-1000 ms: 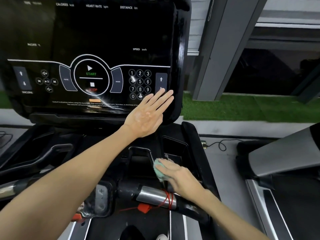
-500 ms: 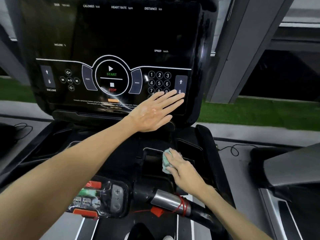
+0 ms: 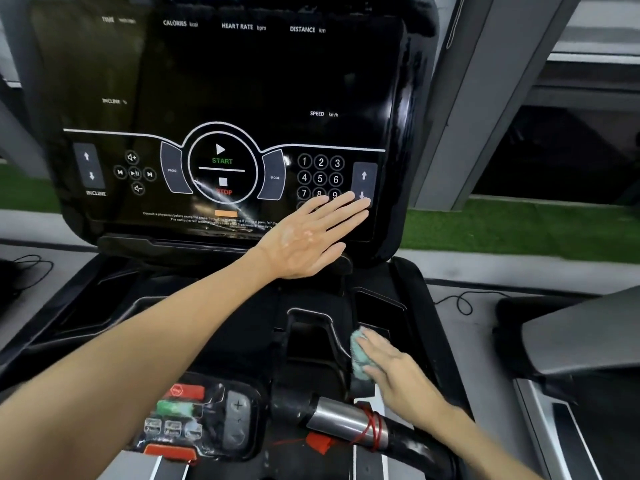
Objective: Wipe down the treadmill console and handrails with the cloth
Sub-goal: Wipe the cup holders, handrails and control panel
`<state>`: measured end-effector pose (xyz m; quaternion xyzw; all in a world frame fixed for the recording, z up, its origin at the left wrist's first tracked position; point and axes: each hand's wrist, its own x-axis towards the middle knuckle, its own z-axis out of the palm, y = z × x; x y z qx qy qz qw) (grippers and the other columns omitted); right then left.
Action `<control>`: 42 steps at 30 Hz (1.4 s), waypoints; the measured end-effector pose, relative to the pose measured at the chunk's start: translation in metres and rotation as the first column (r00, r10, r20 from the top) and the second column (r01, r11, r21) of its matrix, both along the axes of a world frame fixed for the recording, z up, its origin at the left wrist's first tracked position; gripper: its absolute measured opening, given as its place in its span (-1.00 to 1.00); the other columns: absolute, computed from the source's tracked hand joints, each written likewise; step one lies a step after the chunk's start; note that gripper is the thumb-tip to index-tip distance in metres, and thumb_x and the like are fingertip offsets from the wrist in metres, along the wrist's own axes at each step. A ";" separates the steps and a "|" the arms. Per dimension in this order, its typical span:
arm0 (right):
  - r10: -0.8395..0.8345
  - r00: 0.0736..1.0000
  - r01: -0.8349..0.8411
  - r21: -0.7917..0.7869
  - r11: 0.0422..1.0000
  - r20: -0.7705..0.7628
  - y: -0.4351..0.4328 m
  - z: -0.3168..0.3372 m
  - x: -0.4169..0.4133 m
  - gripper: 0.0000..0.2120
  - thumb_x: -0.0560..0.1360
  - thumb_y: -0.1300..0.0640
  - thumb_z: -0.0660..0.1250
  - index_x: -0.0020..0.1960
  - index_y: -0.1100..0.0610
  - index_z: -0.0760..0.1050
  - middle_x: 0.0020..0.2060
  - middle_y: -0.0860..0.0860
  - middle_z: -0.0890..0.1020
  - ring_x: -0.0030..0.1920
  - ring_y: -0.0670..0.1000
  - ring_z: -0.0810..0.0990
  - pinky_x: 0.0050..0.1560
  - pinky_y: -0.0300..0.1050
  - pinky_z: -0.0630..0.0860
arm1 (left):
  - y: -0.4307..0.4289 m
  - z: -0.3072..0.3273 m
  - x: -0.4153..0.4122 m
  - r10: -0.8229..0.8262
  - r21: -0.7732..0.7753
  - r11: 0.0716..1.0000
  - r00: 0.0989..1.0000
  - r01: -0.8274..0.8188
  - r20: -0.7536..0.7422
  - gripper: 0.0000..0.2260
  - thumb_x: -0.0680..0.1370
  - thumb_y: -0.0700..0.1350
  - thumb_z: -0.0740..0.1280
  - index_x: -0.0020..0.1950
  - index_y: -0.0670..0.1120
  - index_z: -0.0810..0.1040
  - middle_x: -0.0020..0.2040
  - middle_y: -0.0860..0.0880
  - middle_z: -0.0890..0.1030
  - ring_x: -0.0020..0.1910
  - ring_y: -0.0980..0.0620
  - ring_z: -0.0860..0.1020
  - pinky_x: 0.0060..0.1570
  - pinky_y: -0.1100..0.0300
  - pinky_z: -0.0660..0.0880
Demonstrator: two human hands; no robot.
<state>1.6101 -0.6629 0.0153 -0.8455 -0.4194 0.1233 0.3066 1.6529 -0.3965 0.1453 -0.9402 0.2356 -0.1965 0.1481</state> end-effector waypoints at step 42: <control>-0.026 0.992 0.045 0.149 0.988 -0.123 0.098 0.063 0.002 -0.60 0.51 0.25 0.39 0.33 0.13 0.50 0.25 -0.14 0.48 0.30 -0.22 0.42 0.28 -0.50 0.25 | 0.104 0.021 -0.055 0.226 0.037 0.972 0.969 -0.231 0.103 -0.45 0.63 -0.07 0.08 0.58 -0.18 0.03 0.59 -0.13 0.05 0.56 -0.11 0.09 0.47 -0.03 0.08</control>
